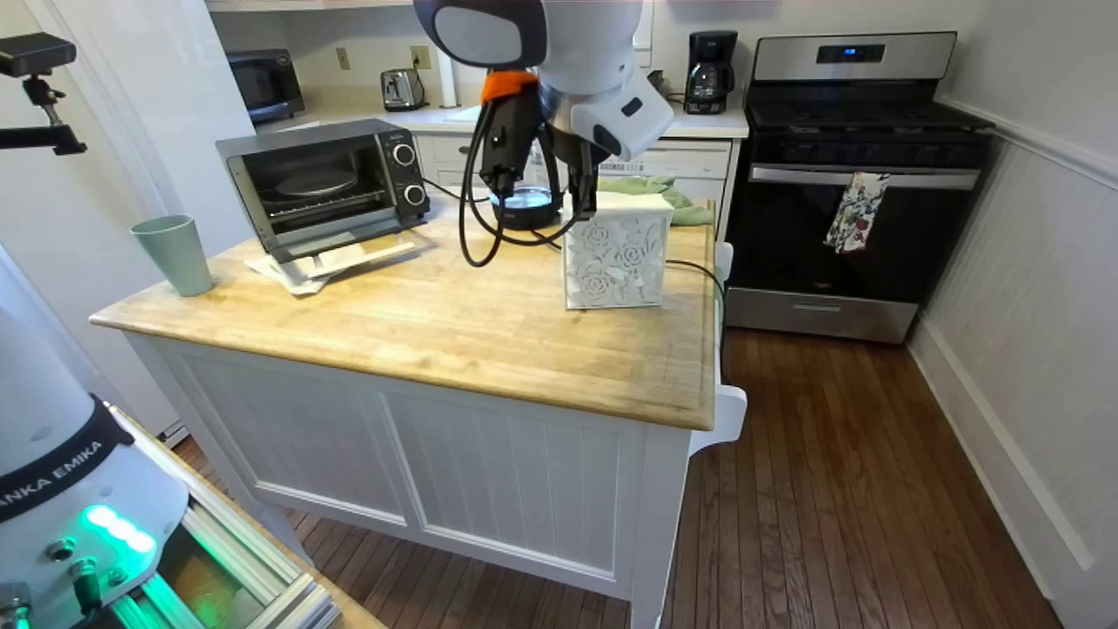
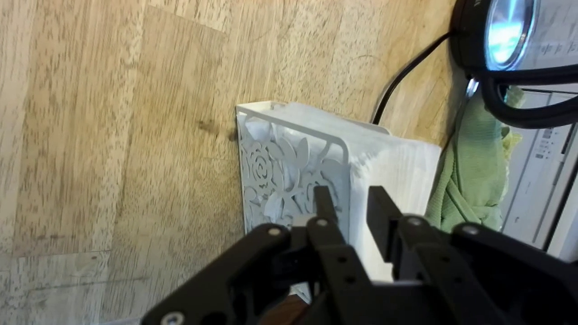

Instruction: Lift one paper towel and put it on the cupboard

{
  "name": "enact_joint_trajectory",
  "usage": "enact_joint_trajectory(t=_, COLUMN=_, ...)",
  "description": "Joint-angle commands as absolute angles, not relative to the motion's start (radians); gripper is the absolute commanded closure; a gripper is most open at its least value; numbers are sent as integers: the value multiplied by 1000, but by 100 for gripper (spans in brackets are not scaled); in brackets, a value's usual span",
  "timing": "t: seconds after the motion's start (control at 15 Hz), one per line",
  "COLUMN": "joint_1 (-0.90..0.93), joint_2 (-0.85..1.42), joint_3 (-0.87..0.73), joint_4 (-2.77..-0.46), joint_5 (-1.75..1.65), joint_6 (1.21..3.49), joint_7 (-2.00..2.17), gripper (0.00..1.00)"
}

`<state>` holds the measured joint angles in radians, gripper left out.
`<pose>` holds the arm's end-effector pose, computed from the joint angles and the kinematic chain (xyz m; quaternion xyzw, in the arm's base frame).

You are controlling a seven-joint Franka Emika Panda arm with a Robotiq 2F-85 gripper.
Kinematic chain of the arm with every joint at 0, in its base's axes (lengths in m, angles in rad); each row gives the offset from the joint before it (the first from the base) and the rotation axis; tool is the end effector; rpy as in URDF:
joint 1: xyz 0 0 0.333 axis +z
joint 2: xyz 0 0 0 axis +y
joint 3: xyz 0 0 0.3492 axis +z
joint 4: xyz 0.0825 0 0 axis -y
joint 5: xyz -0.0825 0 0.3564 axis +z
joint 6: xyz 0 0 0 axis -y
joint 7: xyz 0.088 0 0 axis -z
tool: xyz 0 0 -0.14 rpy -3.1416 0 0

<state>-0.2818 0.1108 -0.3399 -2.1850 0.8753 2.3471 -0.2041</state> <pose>0.4624 -0.2920 0.3736 -0.8320 0.4694 -0.1465 0.2569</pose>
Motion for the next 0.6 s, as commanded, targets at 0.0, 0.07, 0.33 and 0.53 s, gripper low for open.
enact_joint_trajectory(t=0.0, joint_1=-303, joint_2=138, joint_3=-317, joint_4=-2157, joint_5=912, joint_6=2361, joint_7=-194, gripper=83)
enact_joint_trajectory(t=0.07, joint_1=-303, joint_2=140, joint_3=-317, joint_4=-2157, joint_5=915, joint_6=2361, joint_7=-193, gripper=81)
enact_joint_trajectory(t=0.33, joint_1=-303, joint_2=146, joint_3=-315, joint_4=-2155, joint_5=927, joint_6=2358, joint_7=-193, gripper=83)
enact_joint_trajectory(t=0.53, joint_1=-304, joint_2=149, joint_3=-312, joint_4=-2154, joint_5=943, joint_6=2356, joint_7=-195, gripper=80)
